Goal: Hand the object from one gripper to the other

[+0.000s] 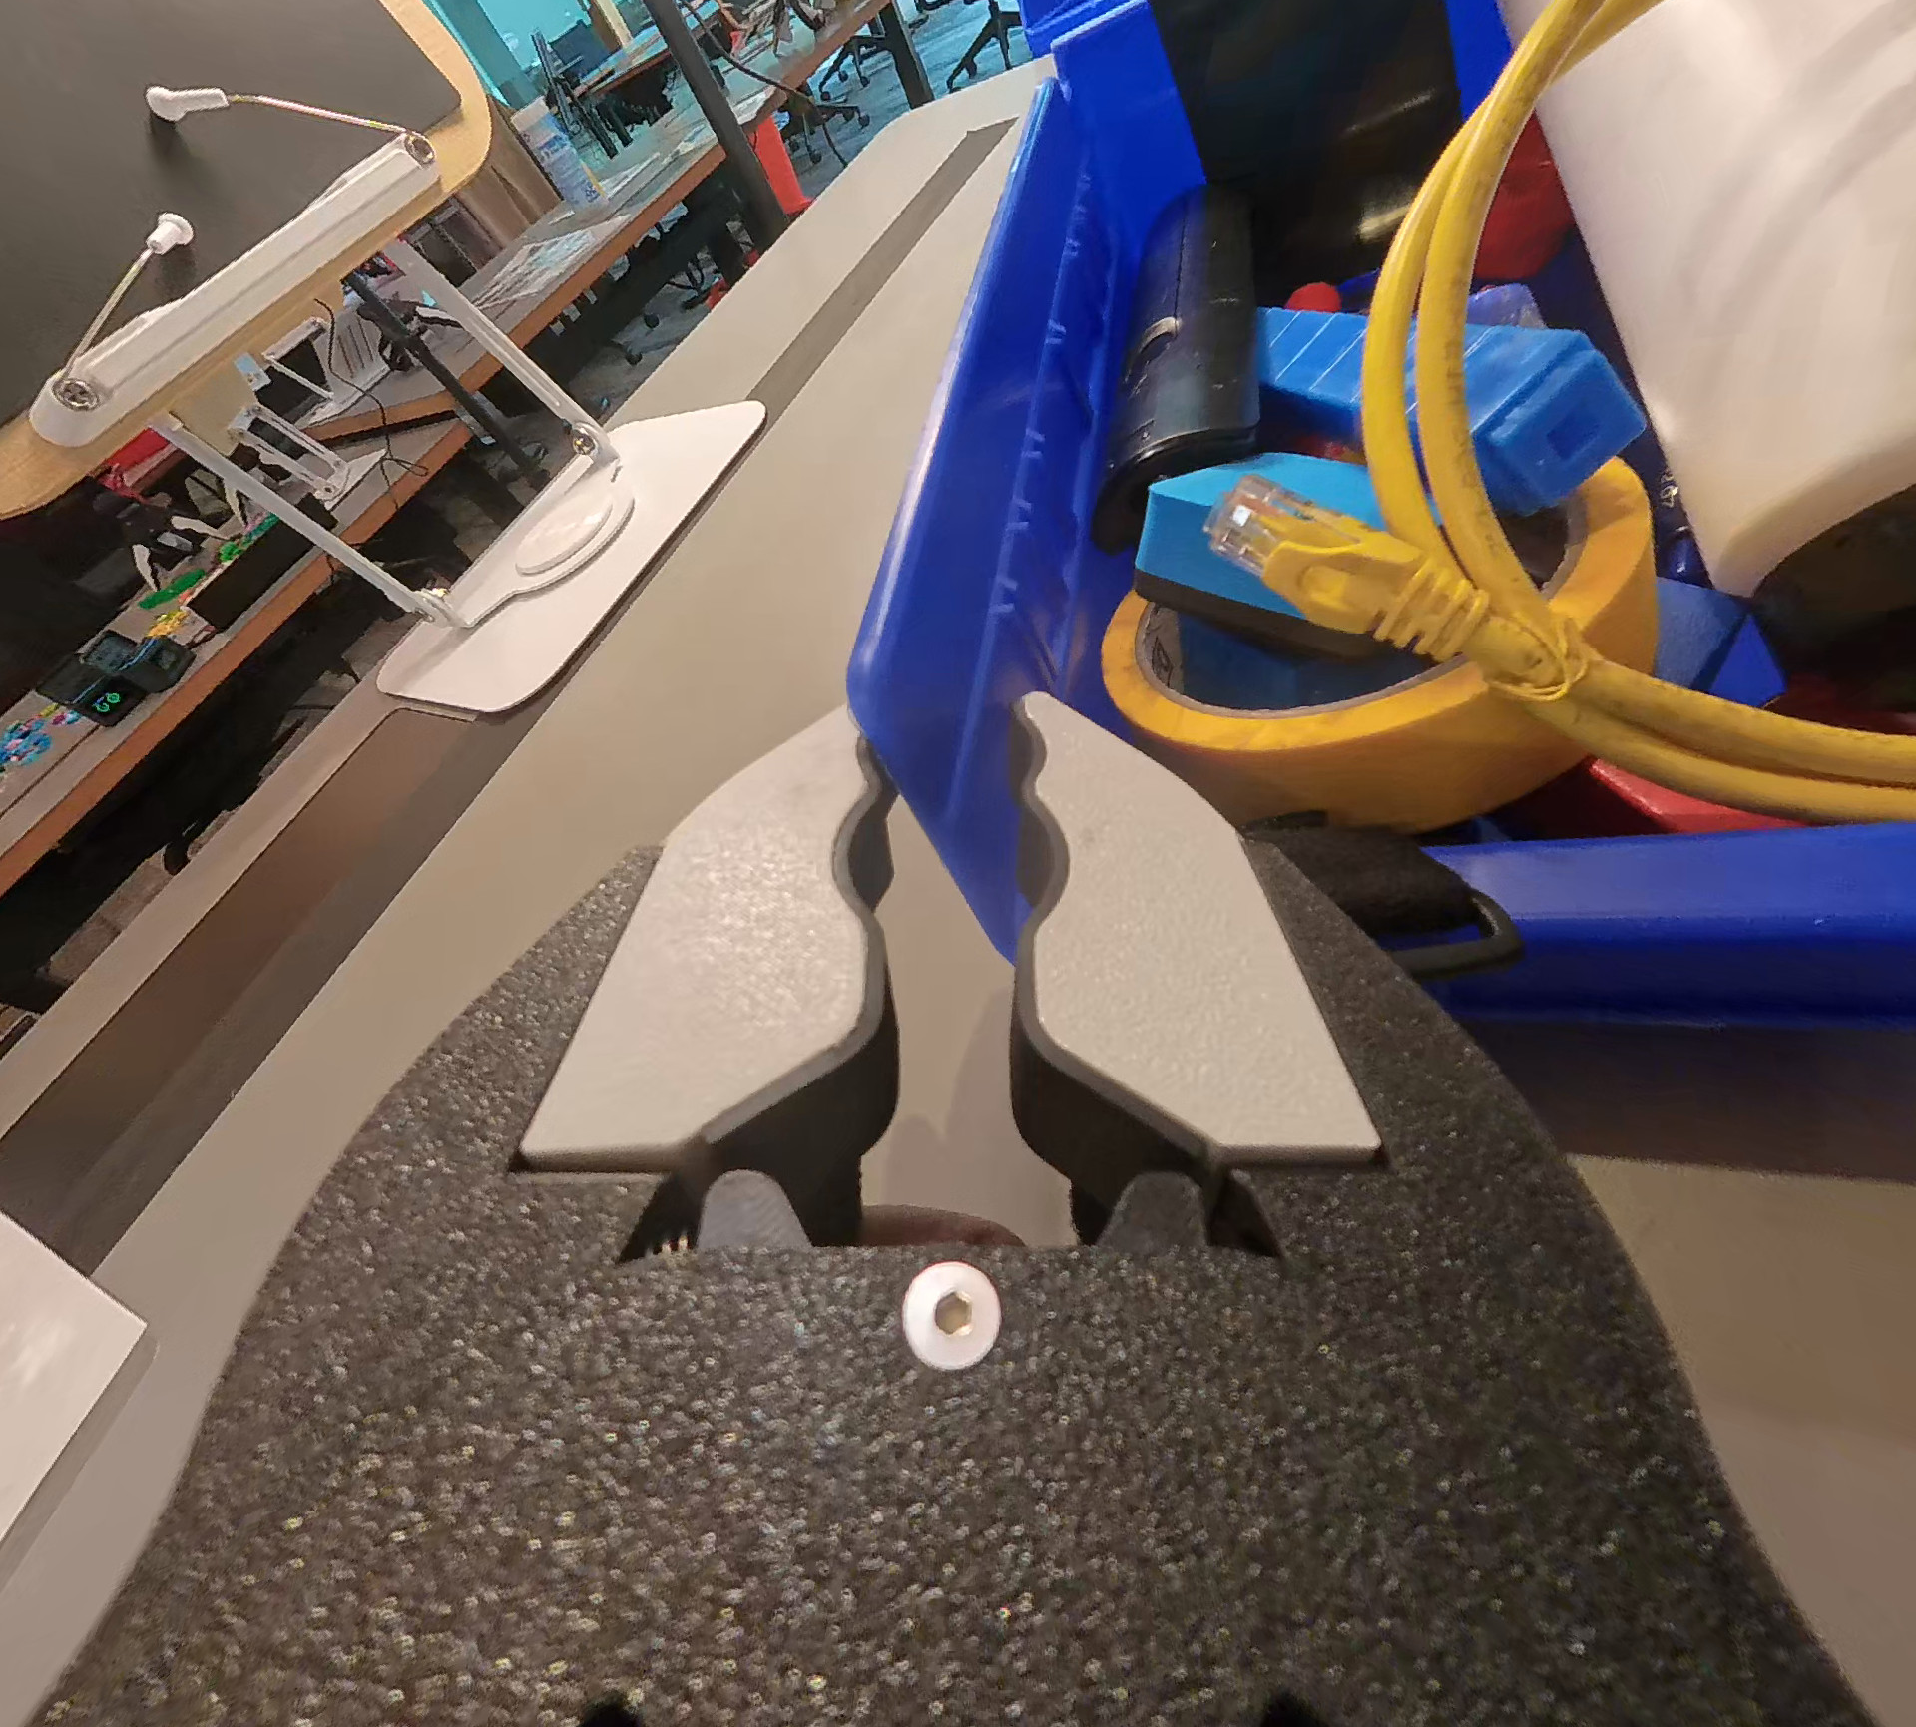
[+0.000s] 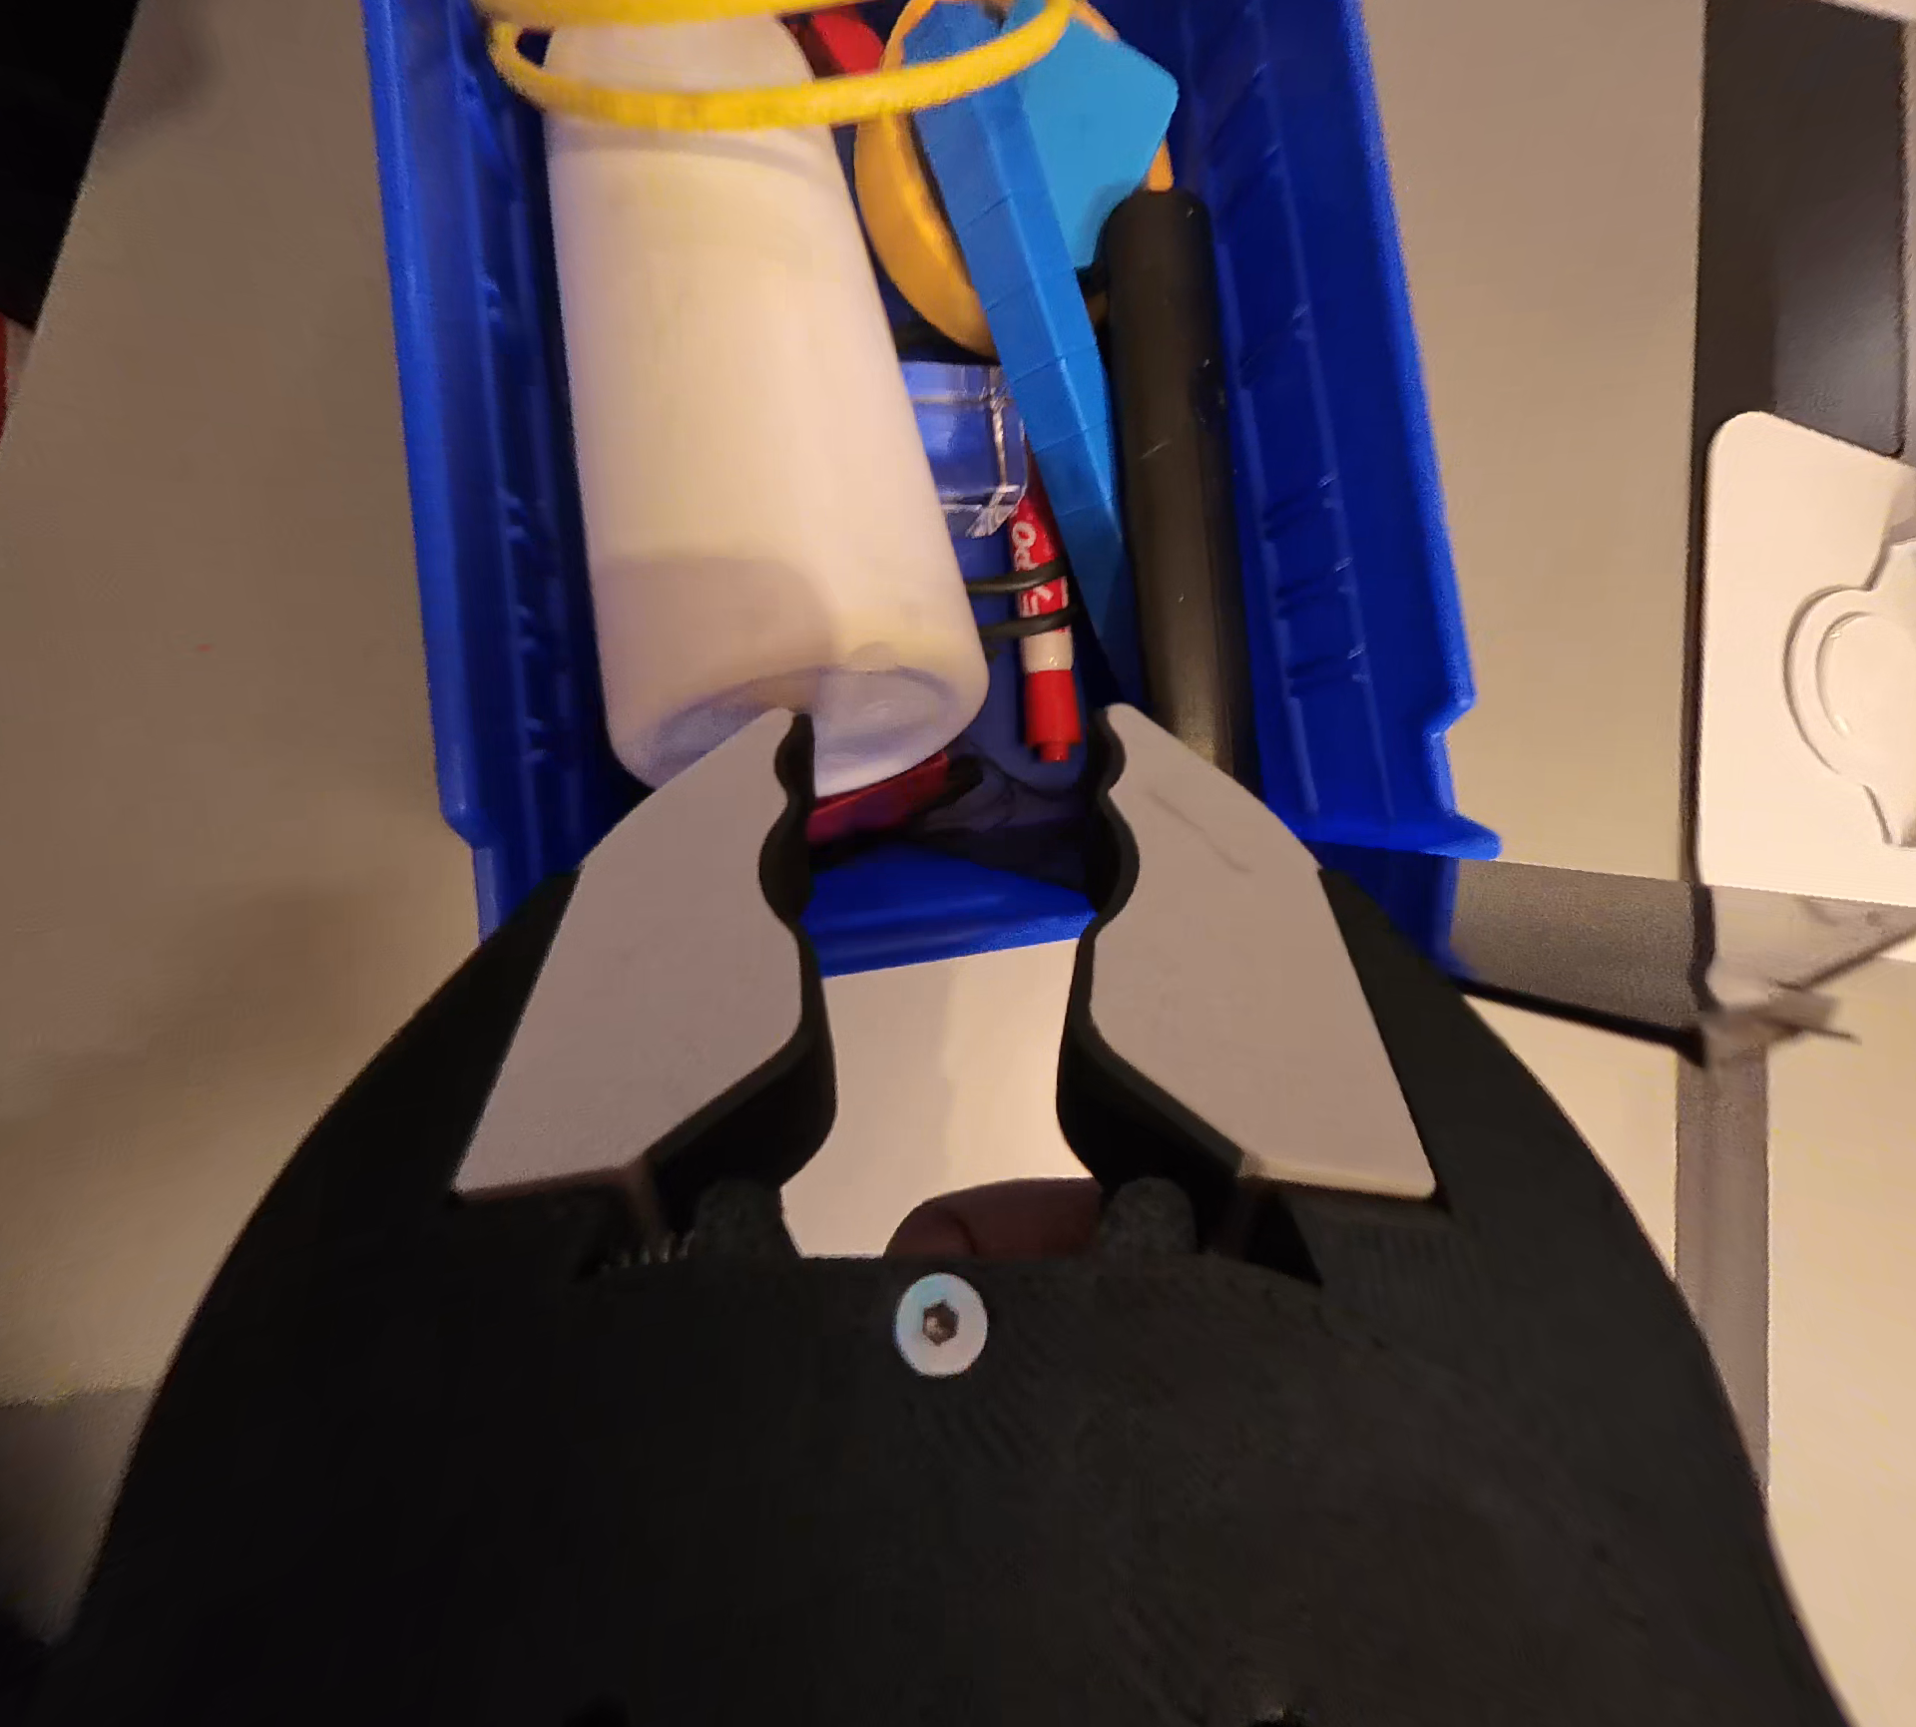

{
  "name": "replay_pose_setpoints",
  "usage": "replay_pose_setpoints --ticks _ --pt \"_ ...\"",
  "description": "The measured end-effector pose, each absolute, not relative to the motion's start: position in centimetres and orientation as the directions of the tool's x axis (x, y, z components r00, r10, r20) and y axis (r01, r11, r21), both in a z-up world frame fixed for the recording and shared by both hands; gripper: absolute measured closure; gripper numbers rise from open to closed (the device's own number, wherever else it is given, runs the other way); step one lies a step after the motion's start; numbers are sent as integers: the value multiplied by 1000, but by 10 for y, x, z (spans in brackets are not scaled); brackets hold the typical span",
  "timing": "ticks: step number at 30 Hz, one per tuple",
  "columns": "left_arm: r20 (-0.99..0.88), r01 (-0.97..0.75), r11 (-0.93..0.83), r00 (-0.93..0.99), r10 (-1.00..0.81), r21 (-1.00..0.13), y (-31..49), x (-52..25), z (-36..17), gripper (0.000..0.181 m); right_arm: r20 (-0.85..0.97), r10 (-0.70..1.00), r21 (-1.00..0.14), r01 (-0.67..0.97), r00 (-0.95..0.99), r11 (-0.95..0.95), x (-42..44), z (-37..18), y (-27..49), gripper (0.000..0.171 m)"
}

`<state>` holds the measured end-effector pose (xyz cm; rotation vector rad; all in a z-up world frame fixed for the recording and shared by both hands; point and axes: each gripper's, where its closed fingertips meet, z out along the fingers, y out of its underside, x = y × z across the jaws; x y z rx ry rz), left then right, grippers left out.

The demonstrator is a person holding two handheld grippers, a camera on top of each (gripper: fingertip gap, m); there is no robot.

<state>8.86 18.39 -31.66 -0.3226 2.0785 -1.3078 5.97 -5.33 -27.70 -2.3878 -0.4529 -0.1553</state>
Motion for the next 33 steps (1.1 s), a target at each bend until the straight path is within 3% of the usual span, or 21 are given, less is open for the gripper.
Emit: replay_pose_setpoints --ticks 4,14,22,27,33 --pt "-400 129 480 -754 -521 -868 183 89 -317 160 287 201 -663 345 937 -664 69 -259 -44 120" --pt "-411 129 494 -748 -521 -860 181 89 -317 159 544 6 -578 380 839 -722 95 -232 -24 113" --pt "-403 132 479 -750 -524 -868 181 89 -317 159 690 -168 -536 341 704 -772 125 -223 -10 90" --pt "-412 137 484 -745 -524 -864 181 89 -317 159 719 -105 -450 346 687 -823 124 -233 -18 89" --pt "-419 140 490 -743 -523 -860 181 90 -317 159 619 41 -457 402 784 -793 92 -233 -33 95"
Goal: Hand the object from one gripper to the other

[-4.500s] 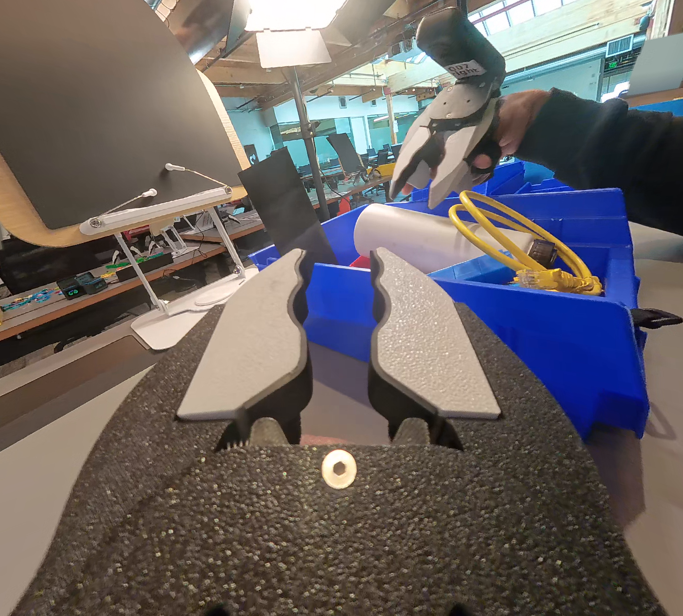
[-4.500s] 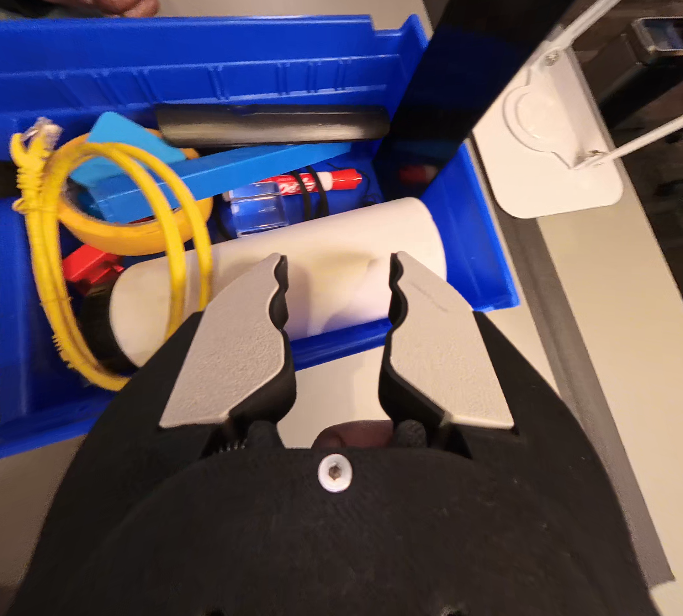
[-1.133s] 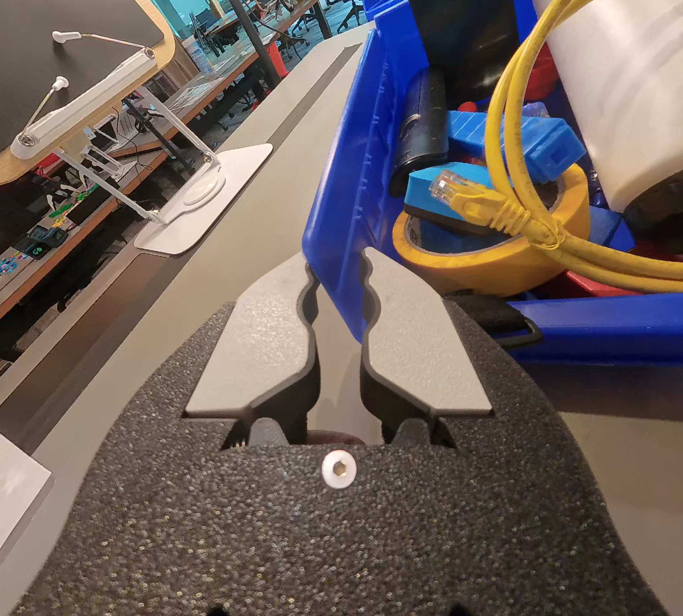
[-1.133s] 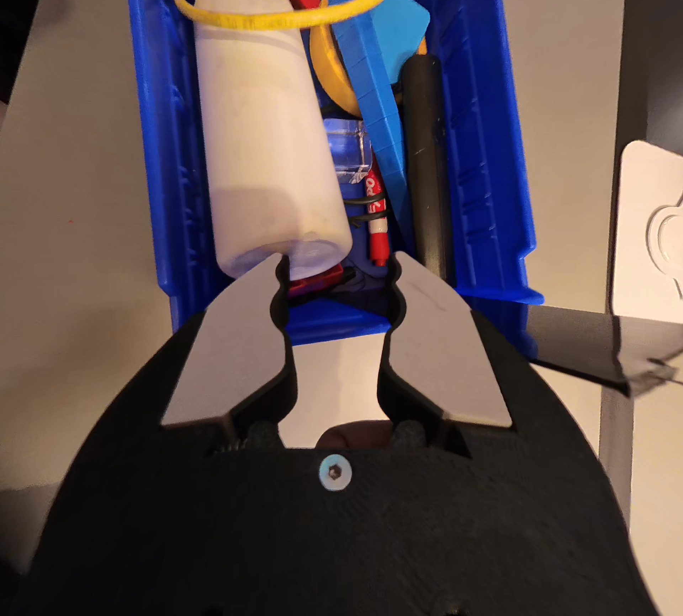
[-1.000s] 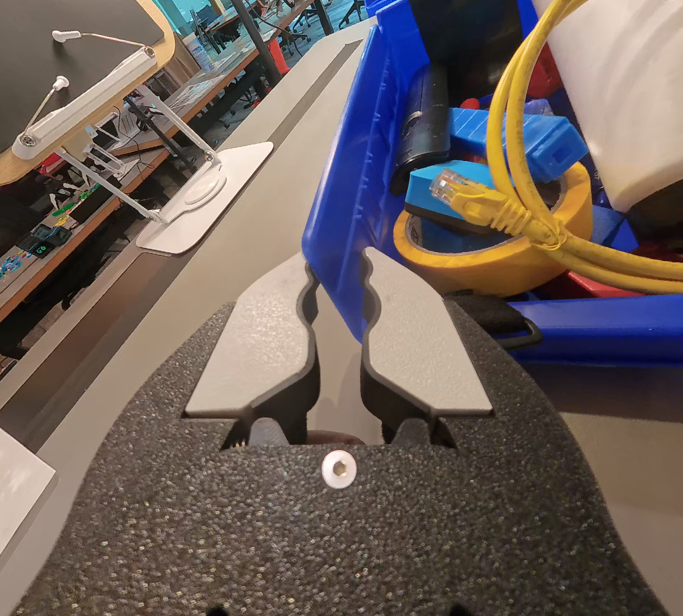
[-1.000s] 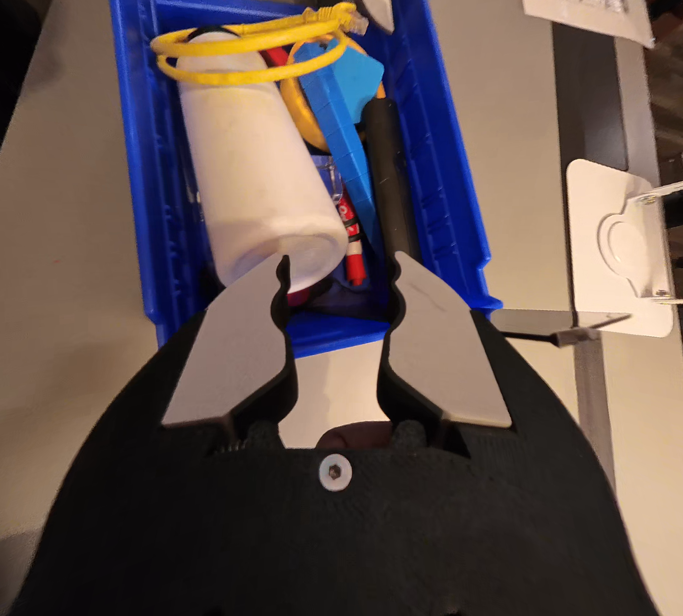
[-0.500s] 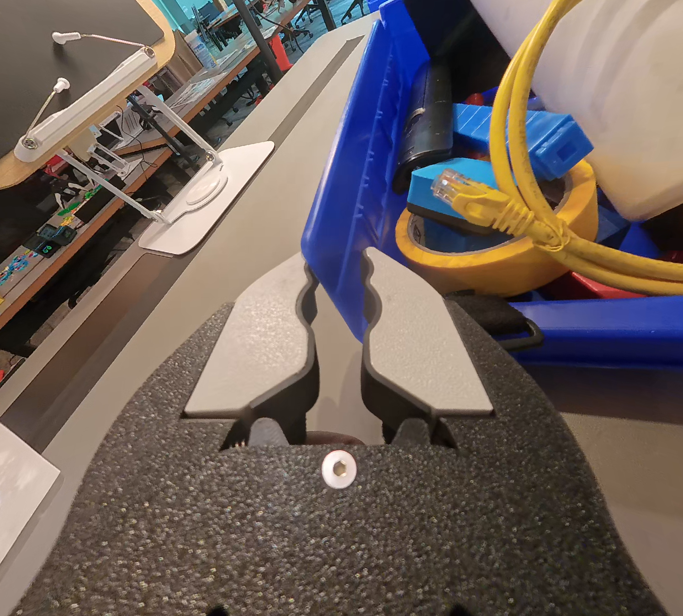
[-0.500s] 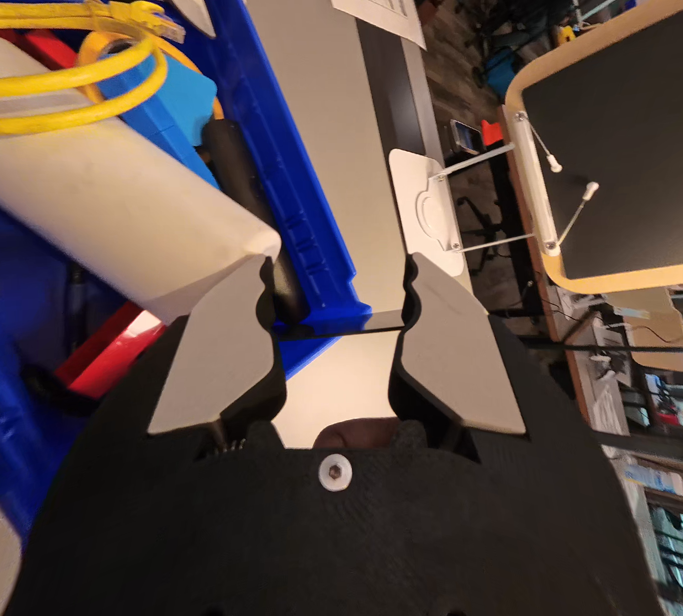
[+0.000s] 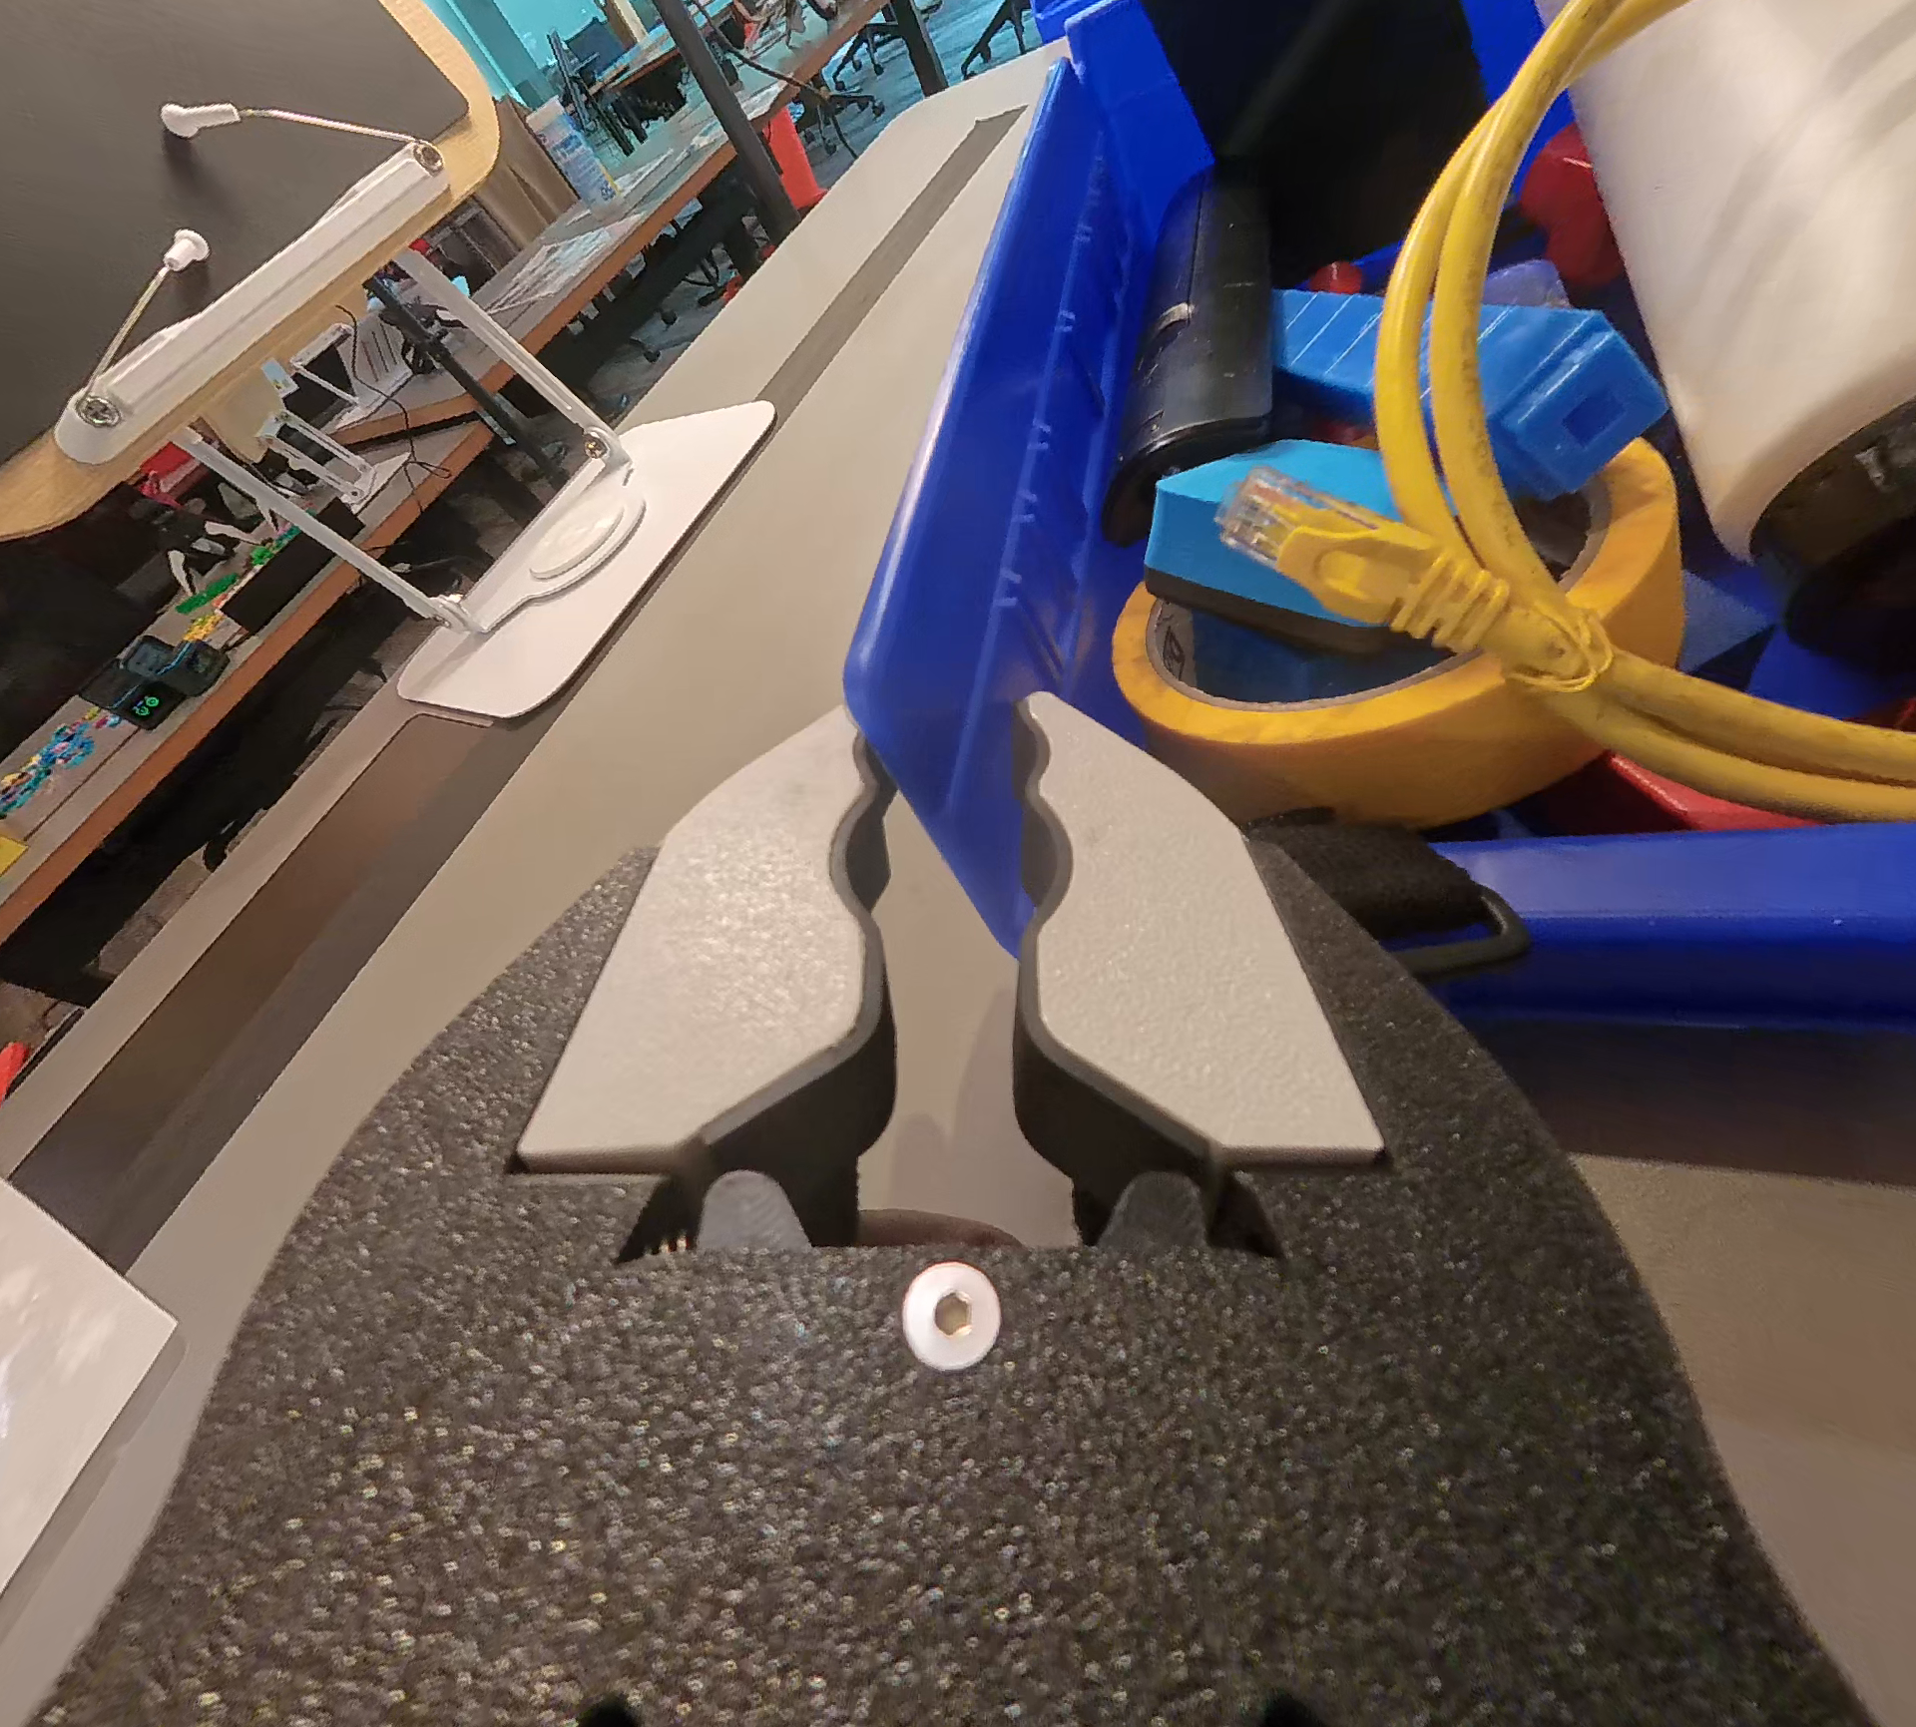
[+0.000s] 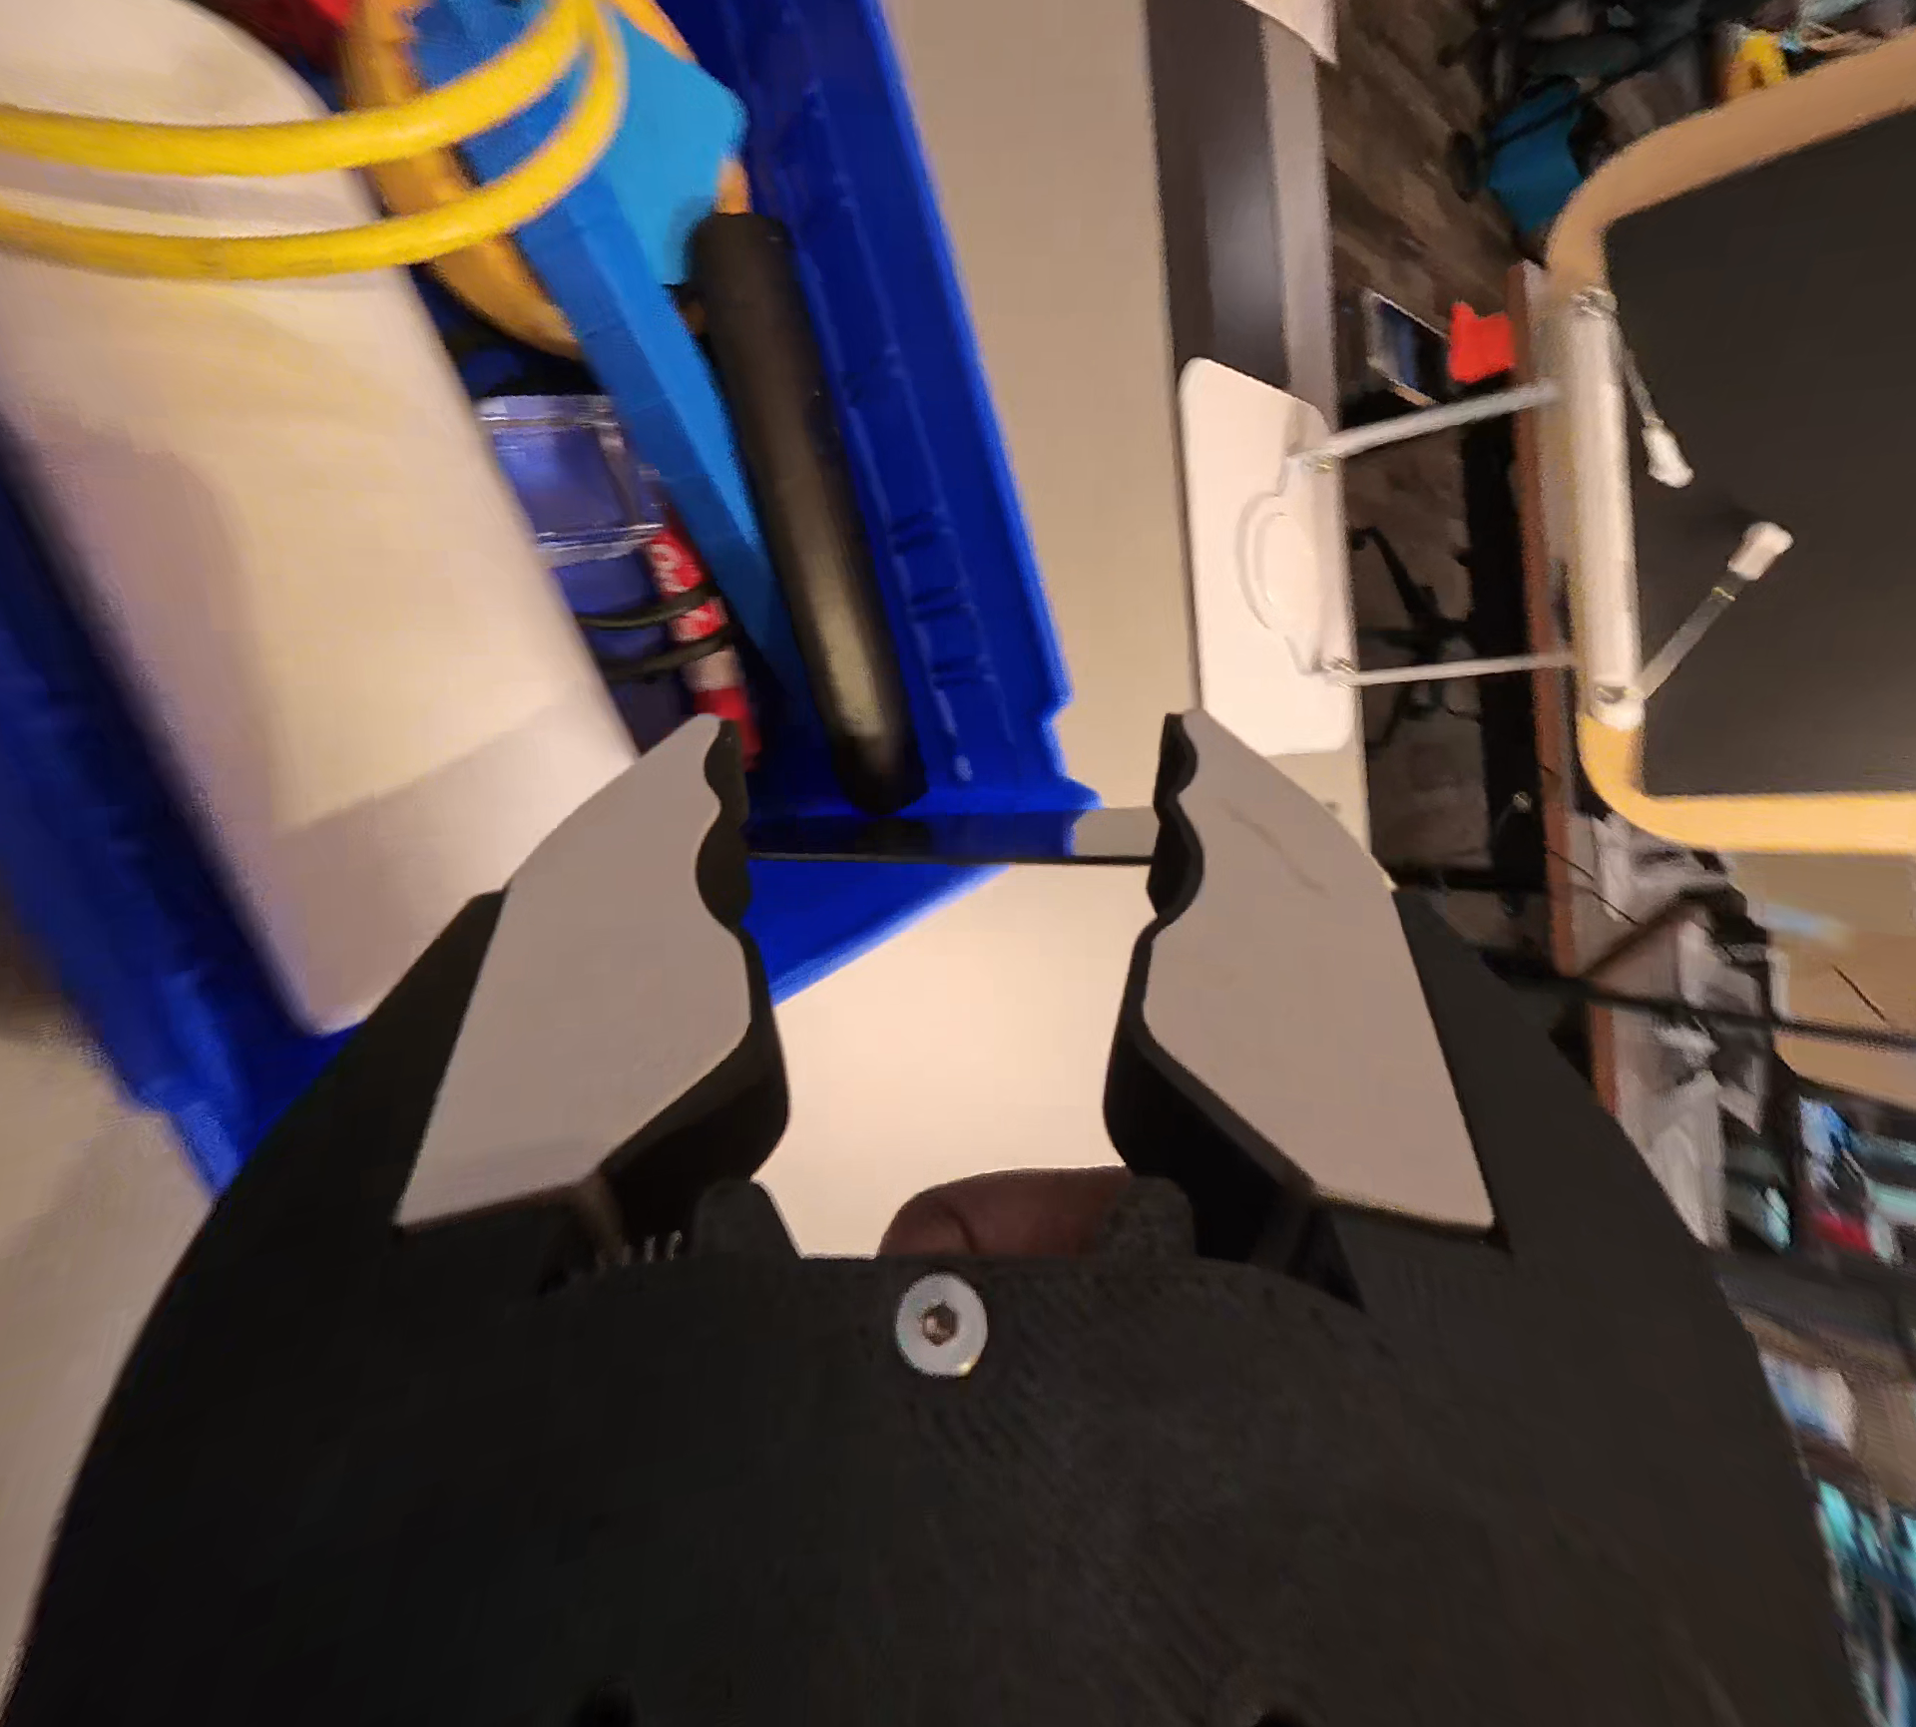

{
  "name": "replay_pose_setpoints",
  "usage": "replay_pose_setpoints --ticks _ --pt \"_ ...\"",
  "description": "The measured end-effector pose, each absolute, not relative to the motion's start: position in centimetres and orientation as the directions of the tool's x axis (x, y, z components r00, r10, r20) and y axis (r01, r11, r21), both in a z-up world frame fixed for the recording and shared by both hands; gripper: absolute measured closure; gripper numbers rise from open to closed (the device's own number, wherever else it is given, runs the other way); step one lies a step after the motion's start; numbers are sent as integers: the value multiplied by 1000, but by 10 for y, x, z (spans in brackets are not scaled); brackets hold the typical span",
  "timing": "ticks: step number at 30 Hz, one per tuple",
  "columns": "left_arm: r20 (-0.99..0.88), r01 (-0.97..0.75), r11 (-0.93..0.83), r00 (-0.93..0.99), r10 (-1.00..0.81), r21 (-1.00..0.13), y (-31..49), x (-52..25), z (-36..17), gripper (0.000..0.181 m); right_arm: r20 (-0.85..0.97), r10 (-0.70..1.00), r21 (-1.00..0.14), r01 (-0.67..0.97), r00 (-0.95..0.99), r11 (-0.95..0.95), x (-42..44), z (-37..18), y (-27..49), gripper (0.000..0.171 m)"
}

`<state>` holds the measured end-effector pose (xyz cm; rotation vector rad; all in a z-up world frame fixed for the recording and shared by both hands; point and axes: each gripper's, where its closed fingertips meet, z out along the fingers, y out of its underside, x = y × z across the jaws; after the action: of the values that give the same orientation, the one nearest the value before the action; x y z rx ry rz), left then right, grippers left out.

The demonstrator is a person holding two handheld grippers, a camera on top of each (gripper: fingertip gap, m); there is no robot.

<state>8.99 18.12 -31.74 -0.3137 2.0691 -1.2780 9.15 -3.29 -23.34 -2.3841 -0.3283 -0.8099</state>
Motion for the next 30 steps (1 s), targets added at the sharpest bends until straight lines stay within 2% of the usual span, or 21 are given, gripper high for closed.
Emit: replay_pose_setpoints --ticks 4,7,11,15,19,22,24,30 --pt "-416 140 485 -743 -525 -863 181 90 -317 159 436 281 -480 485 855 -731 42 -256 -30 104" --pt "-419 142 487 -741 -525 -862 181 90 -317 159 364 359 -448 499 859 -742 31 -265 -21 105" --pt "-422 143 491 -740 -523 -859 181 90 -318 159 185 496 -347 528 849 -775 12 -283 -13 103" --pt "-425 146 492 -739 -522 -858 181 91 -318 159 51 507 -143 509 860 -849 8 -308 -9 93" --pt "-437 152 502 -735 -518 -851 182 91 -318 158 73 525 89 519 848 -850 18 -327 -9 93" --pt "-454 157 520 -727 -514 -840 182 91 -318 157 28 552 232 532 834 -815 20 -354 -17 83" --pt "-459 158 524 -724 -514 -837 182 91 -318 157 3 563 278 540 826 -794 23 -364 -19 71" --pt "-474 158 542 -715 -514 -825 182 92 -318 157 119 599 325 539 792 -777 45 -330 -17 72"
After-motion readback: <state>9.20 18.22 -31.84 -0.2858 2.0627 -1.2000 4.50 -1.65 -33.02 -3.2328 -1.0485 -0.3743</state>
